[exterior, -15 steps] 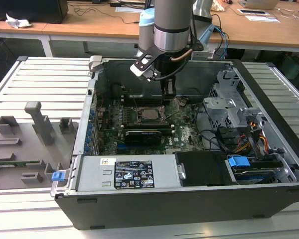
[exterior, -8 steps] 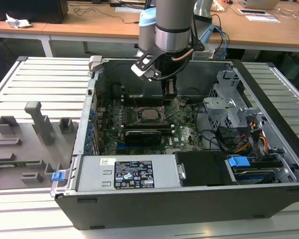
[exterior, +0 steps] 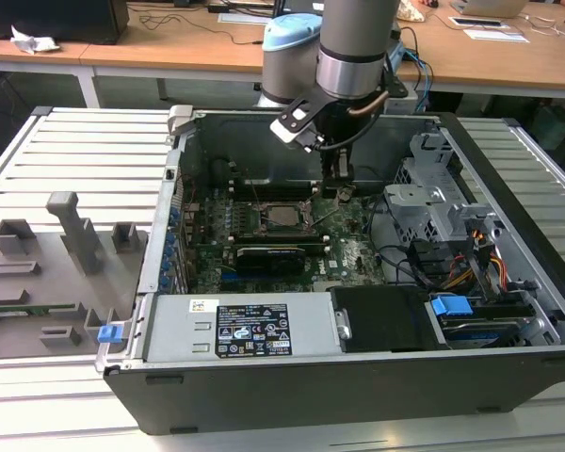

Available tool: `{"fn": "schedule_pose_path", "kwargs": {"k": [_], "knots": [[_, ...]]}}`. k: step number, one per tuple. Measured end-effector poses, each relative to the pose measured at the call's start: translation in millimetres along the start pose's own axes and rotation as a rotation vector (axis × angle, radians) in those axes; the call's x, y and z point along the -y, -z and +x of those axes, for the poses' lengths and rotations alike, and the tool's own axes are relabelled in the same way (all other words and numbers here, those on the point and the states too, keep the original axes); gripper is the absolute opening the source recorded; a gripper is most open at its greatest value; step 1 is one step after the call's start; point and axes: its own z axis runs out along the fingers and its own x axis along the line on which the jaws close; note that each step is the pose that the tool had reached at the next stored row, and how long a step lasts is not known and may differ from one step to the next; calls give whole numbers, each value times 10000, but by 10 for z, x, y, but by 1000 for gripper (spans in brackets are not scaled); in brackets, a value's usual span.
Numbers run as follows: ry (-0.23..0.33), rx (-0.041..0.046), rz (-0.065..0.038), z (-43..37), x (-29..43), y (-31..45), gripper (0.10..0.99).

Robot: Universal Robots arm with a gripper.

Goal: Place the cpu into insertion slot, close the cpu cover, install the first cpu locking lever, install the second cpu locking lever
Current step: 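Close the cpu cover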

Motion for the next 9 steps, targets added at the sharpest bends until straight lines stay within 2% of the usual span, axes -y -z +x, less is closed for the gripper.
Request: {"fn": "schedule_pose_path", "kwargs": {"k": [6,9], "knots": [[5,0,0,12,-25,47,106],[3,2,57,19,-129,43,106]]}}
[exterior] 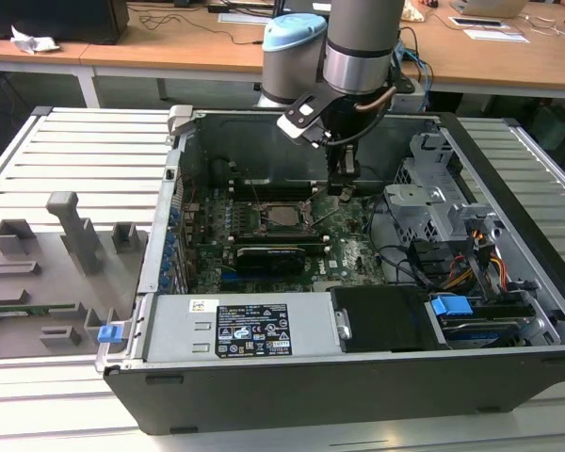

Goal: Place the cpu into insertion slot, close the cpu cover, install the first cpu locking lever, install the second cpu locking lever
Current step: 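Close the cpu cover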

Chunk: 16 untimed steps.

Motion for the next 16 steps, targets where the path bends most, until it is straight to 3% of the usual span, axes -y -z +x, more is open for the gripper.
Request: {"fn": "schedule_pose_path", "kwargs": {"k": [1,7,13,16], "knots": [[-2,4,99,4,-109,-3,106],[10,2,159,12,-246,-19,106],[47,-6,182,11,-275,-140,106],[56,-18,182,10,-263,-154,106]]}}
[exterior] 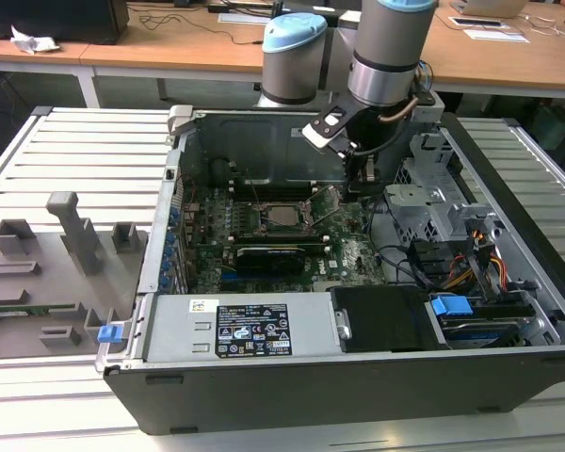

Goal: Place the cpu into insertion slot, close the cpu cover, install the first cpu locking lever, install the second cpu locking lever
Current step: 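Close the cpu cover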

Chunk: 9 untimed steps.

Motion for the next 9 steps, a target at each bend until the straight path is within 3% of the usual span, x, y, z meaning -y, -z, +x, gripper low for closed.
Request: {"fn": "schedule_pose_path", "kwargs": {"k": [9], "knots": [[0,-6,0,0,106,8,106]]}}
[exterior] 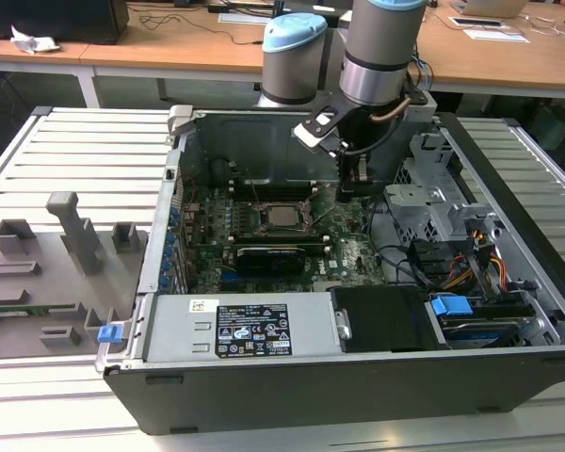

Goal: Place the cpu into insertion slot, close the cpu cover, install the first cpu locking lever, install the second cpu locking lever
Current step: 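Close the cpu cover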

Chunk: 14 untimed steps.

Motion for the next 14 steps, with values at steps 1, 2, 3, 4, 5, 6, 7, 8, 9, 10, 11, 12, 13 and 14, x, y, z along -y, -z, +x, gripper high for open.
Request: {"fn": "schedule_pose_path", "kwargs": {"k": [1,2,3,4,5,6,7,8,9,10,11,12,13,14], "knots": [[0,0,0,0,15,5,106],[0,-2,0,0,30,8,106],[1,0,1,-1,54,9,106],[1,-1,1,-1,82,9,106],[0,-1,0,-1,109,10,106],[0,-2,0,-1,118,10,106],[0,-2,0,-2,125,10,106],[0,-2,0,-2,133,10,106],[0,-2,0,-2,139,10,106],[0,-2,0,-2,146,10,106],[0,-1,1,-2,153,10,106],[0,-1,0,-2,160,10,106],[0,-1,0,-2,163,10,106],[0,-2,1,-2,166,10,106]]}}
